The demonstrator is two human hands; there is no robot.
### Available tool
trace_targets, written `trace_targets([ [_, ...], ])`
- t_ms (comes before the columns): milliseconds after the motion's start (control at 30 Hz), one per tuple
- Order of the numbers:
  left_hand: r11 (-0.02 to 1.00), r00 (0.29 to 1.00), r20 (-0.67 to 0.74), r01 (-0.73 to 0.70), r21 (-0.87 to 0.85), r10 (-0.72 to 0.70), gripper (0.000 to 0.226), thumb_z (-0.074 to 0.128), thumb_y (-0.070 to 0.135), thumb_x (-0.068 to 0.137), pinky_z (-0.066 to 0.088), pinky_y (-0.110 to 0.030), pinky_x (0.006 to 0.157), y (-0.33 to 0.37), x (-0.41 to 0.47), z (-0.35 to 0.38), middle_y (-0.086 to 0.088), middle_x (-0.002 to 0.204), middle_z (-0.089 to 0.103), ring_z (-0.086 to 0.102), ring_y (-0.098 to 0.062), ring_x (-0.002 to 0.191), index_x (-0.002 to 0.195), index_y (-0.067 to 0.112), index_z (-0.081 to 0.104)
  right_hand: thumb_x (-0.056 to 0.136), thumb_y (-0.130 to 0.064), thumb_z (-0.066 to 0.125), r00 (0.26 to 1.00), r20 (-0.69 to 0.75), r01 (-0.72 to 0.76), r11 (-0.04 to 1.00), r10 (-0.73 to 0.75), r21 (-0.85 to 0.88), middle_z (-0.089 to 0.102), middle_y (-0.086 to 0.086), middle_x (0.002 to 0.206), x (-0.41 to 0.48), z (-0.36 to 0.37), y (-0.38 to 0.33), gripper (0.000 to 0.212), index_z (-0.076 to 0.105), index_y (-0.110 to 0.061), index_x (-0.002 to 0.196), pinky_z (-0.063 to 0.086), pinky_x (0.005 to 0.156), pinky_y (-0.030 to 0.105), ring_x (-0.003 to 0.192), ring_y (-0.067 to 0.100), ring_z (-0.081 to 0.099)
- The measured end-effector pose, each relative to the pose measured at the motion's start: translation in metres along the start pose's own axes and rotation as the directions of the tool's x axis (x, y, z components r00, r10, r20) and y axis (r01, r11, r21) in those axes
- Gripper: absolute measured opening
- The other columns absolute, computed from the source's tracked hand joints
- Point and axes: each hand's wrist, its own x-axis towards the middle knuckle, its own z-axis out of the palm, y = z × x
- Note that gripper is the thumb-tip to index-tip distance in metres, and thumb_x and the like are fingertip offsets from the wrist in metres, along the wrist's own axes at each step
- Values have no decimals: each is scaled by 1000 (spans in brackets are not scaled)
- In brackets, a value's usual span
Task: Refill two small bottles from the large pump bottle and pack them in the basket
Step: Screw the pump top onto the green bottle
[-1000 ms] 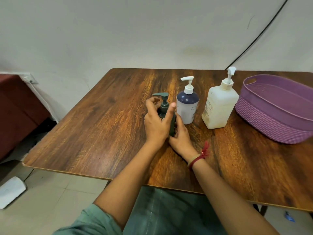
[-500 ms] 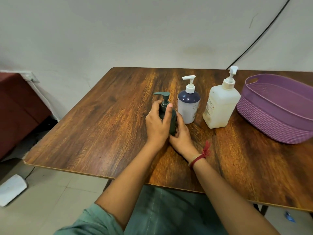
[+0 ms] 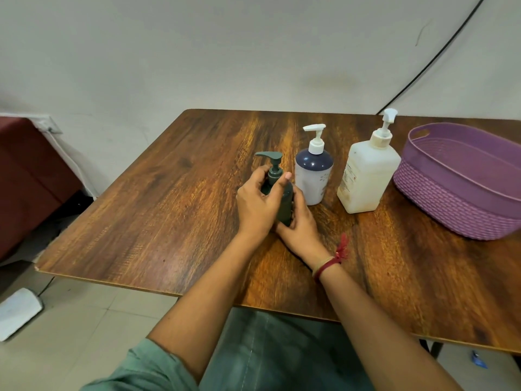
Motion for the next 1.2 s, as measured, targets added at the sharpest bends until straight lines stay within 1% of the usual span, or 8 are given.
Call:
trace_targets([
  [200,992,991,67,115,50,-119,26,66,40,84,50,-32,66,14,10,-4,8,79,62,57,-5,71,88,15,59,73,-16,74,998,2,-56,998,56,25,47,2,138,2,1,-2,82,31,-21,143,42,104,44,128,15,44],
  [333,921,912,211,297,250,-352,59,65,70,67,51,-37,80,15,23,4,6,99,63,60,-12,91,100,22,57,69,-26,75,996,4,-86,996,86,19,45,4,139,1,2,-3,87,29,-19,142,41,105,45,128,18,44],
  [433,890,885,225,328,318,-407,53,55,76,66,53,-41,79,15,27,10,8,77,65,62,-12,76,78,24,61,71,-18,76,997,-6,-71,997,71,23,46,4,138,1,3,0,84,30,-20,141,40,105,47,129,18,44],
  [533,879,874,205,374,295,-440,41,54,59,82,53,-43,79,17,28,10,7,64,58,58,-17,67,63,23,52,70,-16,77,998,-25,-57,998,57,20,45,3,141,2,6,1,86,30,-19,142,39,106,47,132,16,41],
  [700,877,873,189,391,280,-450,34,53,52,78,50,-49,85,17,28,10,5,67,61,62,-25,77,60,23,52,73,-13,76,998,-22,-53,998,53,26,47,2,139,2,2,0,83,32,-20,143,39,106,43,129,15,43],
  [967,958,772,569,248,140,-283,23,62,32,82,50,-50,90,5,50,-1,-11,95,72,66,-26,91,80,11,71,69,-38,80,998,-38,-54,997,52,-52,51,2,136,1,2,-2,90,29,-24,143,45,100,44,124,18,49],
  [1067,971,687,698,232,52,-201,7,65,17,86,49,-39,97,6,59,-7,-8,105,71,65,-19,102,83,14,71,69,-42,79,997,-63,-49,995,44,-92,52,3,134,0,1,-4,92,28,-21,143,45,100,41,122,19,50],
  [1200,967,556,813,253,31,-171,20,65,16,85,49,-27,96,7,69,-11,-8,110,70,64,-18,107,99,2,70,69,-50,75,997,-62,-61,991,54,-119,49,2,139,-1,1,-4,98,22,-25,146,42,102,42,126,20,47],
])
